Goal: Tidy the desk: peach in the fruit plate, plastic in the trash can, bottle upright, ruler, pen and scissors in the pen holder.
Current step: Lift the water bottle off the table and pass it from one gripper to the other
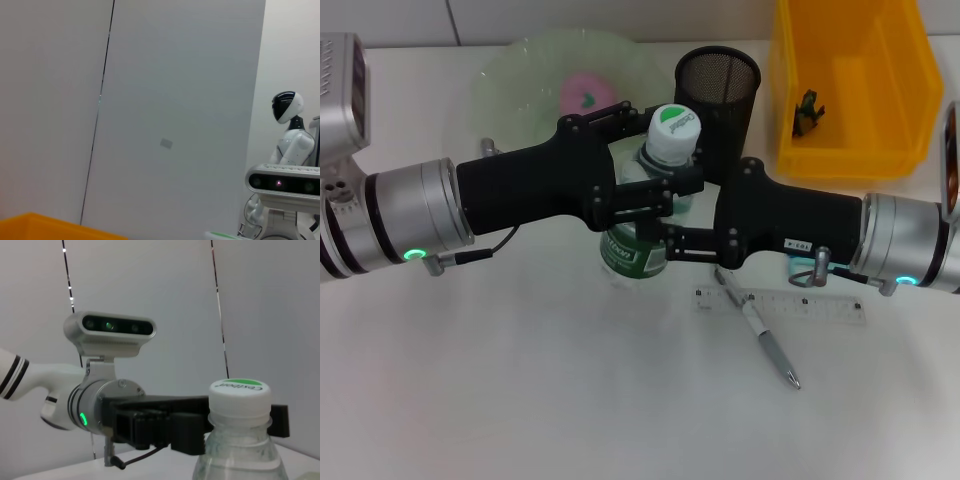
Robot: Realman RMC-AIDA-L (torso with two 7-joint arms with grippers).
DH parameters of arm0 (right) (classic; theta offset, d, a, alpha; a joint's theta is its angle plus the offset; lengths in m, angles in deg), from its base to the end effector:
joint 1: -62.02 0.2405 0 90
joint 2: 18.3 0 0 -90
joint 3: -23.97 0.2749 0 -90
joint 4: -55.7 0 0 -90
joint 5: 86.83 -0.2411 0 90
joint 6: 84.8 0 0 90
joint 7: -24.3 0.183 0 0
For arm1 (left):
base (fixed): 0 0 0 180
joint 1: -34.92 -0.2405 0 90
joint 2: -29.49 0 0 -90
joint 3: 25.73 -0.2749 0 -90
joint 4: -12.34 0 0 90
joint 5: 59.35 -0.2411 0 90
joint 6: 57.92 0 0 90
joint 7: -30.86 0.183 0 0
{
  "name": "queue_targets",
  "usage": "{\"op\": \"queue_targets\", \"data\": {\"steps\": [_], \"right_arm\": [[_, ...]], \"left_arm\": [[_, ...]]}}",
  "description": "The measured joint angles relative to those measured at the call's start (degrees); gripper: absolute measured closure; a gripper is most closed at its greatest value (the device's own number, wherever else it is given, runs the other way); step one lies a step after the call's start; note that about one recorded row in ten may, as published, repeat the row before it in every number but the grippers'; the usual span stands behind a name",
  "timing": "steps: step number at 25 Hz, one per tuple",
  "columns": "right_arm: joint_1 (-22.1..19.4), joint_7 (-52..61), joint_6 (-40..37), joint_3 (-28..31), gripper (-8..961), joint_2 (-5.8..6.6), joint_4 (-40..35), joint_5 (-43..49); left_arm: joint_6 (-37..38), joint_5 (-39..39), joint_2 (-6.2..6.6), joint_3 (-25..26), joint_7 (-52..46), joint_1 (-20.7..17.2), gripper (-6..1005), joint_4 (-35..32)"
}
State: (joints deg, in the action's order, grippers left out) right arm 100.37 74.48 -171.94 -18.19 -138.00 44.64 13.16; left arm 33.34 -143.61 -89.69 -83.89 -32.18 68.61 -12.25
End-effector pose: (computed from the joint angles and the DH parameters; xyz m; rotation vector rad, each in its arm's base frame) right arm 0.2268 0.3640 -0.1145 -2.6937 0.3071 1.0439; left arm -0.2051 0.3699 -0.0768 -2.6991 -0.3213 -1.1785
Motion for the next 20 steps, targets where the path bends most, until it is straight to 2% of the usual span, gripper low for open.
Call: {"op": "queue_targets", "data": {"steps": [14,20], "right_arm": [[0.08,0.00,0.08,-0.38,159,0.00,0.17,-0.26],[0.05,0.00,0.08,-0.39,159,0.00,0.17,-0.26]], "left_arm": [[-1.24,0.11,0.01,-0.10,0.03,0.06,274,-0.03],[-1.33,0.16,0.01,-0.11,0.03,0.06,507,-0.03]]}}
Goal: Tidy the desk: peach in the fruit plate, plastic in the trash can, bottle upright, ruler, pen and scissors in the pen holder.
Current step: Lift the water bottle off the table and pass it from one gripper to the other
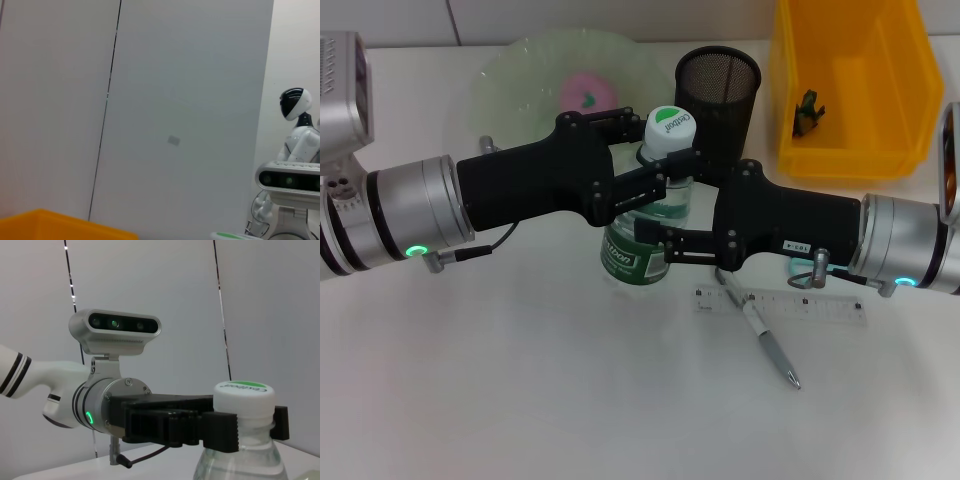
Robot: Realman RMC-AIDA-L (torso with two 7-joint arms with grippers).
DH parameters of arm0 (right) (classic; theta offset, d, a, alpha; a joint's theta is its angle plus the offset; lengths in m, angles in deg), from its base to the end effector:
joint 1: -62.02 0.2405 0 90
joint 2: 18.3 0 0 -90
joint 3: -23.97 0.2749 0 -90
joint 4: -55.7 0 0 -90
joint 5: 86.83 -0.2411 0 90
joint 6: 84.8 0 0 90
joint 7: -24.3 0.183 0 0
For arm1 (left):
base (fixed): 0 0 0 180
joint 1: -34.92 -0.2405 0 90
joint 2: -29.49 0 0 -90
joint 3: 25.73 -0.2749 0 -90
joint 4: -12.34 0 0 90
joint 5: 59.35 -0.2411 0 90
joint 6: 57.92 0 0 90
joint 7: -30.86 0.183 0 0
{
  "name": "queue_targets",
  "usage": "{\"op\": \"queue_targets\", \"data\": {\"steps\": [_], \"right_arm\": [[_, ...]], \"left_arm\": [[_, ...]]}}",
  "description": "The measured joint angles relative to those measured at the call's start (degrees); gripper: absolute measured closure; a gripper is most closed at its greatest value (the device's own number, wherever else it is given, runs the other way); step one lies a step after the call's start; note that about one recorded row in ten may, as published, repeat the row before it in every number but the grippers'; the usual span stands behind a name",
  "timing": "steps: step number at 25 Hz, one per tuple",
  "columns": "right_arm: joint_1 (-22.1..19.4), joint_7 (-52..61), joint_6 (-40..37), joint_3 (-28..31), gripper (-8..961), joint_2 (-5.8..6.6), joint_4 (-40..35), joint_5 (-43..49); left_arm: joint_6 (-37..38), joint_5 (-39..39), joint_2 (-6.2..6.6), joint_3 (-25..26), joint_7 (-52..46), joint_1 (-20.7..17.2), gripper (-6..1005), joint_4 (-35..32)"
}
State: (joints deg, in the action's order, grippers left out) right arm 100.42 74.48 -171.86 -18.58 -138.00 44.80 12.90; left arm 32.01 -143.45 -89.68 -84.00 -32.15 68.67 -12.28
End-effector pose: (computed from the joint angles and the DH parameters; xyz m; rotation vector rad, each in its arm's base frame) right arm 0.2265 0.3636 -0.1154 -2.6968 0.3088 1.0436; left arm -0.2067 0.3736 -0.0778 -2.6882 -0.3300 -1.1565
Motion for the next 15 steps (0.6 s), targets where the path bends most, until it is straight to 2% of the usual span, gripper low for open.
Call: {"op": "queue_targets", "data": {"steps": [15], "right_arm": [[-0.25,0.00,-0.38,0.49,159,-0.01,0.24,-0.22]], "left_arm": [[0.51,0.71,-0.01,0.29,3.20,-0.82,543,0.07]]}}
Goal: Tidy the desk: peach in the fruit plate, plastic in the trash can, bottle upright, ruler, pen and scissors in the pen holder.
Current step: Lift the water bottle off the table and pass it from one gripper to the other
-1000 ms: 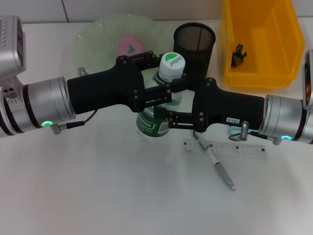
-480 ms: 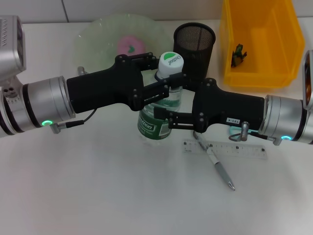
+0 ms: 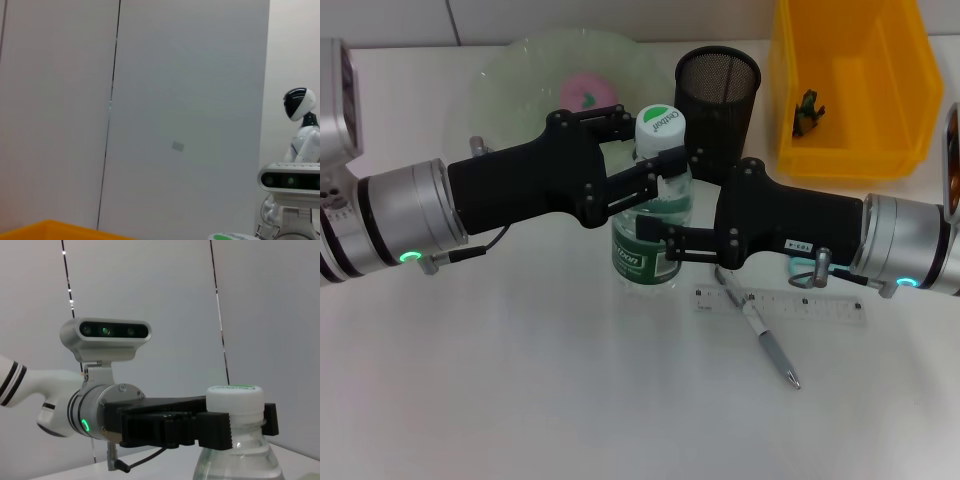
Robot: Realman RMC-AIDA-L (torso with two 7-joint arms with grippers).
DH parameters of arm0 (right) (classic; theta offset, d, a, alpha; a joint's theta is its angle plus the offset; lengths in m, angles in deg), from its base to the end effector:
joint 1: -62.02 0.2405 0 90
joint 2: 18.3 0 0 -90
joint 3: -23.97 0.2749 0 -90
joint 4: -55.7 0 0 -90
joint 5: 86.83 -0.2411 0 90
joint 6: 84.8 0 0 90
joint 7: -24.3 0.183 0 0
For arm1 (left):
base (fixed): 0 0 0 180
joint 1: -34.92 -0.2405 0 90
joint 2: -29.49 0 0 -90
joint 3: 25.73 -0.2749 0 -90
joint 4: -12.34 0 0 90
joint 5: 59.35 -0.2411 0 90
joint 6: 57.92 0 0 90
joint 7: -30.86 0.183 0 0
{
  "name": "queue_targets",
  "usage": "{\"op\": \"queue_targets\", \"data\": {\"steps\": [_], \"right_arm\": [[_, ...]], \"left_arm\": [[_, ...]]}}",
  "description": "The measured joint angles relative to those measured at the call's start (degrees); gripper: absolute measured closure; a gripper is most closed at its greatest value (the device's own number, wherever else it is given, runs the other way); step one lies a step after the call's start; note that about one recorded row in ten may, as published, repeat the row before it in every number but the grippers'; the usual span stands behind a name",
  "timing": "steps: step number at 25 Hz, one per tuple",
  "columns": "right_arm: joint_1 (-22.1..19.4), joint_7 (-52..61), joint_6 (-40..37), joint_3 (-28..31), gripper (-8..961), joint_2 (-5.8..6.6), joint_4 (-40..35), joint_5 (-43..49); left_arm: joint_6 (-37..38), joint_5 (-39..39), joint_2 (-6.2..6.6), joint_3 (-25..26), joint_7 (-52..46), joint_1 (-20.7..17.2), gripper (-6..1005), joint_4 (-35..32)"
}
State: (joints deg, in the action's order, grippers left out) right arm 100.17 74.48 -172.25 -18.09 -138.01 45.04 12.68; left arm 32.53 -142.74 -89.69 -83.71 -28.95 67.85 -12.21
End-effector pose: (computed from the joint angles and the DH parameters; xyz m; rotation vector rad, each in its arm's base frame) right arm 0.2271 0.3626 -0.1142 -2.6848 0.3205 1.0597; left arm -0.2104 0.3710 -0.0751 -2.6594 -0.2715 -1.1596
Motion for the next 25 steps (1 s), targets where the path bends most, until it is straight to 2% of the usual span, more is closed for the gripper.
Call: {"op": "queue_targets", "data": {"steps": [25], "right_arm": [[0.12,2.13,0.34,0.23,154,-0.03,0.09,-0.23]], "left_arm": [[-0.47,1.24,0.13,0.32,0.40,-0.33,551,0.64]]}}
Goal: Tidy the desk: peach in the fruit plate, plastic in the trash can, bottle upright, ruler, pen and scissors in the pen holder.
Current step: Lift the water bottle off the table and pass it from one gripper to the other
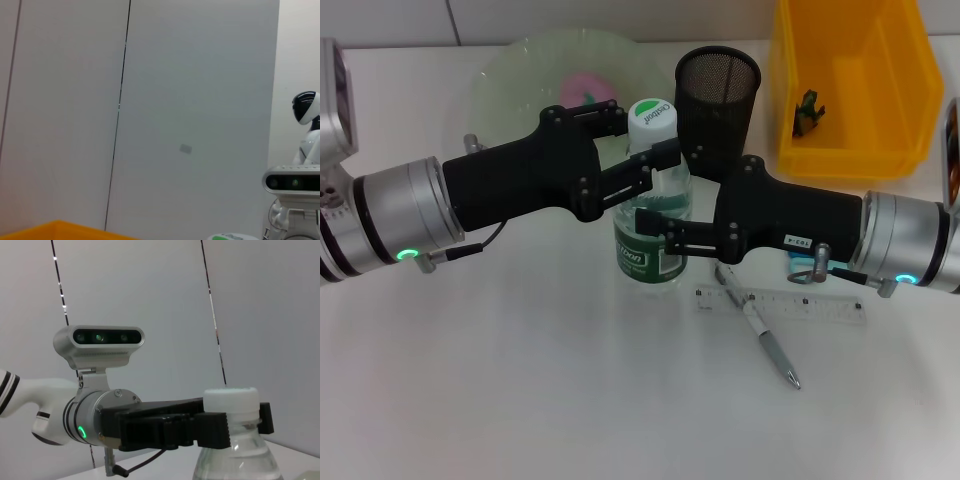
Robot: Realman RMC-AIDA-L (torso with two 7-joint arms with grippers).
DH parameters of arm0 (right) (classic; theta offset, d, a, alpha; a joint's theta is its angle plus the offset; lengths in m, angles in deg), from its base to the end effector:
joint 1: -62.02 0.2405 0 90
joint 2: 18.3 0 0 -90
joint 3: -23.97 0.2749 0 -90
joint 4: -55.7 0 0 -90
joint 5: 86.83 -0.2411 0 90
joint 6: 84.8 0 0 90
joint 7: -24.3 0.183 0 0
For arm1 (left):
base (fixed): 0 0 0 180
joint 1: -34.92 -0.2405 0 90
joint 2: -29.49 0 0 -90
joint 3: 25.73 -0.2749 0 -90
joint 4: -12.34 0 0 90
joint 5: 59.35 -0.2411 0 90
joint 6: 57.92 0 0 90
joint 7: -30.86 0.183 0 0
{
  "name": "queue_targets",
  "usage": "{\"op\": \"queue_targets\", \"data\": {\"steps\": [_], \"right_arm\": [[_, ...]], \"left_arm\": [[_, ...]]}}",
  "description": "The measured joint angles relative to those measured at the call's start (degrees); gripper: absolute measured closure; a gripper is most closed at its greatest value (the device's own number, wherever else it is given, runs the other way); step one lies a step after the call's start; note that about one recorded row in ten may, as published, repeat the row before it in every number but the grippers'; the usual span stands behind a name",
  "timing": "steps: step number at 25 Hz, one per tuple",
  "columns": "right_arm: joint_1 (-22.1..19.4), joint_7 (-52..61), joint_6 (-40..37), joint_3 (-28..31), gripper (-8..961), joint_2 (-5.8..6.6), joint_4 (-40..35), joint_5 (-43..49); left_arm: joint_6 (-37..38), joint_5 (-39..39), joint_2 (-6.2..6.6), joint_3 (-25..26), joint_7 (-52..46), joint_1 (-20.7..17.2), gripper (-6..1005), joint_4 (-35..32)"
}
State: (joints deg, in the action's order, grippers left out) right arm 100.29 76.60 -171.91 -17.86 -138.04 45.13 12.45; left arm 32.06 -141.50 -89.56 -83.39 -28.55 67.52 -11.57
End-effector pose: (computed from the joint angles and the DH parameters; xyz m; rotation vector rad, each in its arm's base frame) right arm 0.2267 0.3644 -0.1141 -2.6800 0.3758 1.0702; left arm -0.2140 0.3729 -0.0726 -2.6258 -0.2918 -1.1677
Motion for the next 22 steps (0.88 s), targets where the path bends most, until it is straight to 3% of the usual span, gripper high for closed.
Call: {"op": "queue_targets", "data": {"steps": [22], "right_arm": [[-2.08,1.66,-2.52,0.08,155,0.48,-1.86,-0.60]], "left_arm": [[-1.20,0.17,0.45,0.27,0.00,-0.76,551,-0.13]]}}
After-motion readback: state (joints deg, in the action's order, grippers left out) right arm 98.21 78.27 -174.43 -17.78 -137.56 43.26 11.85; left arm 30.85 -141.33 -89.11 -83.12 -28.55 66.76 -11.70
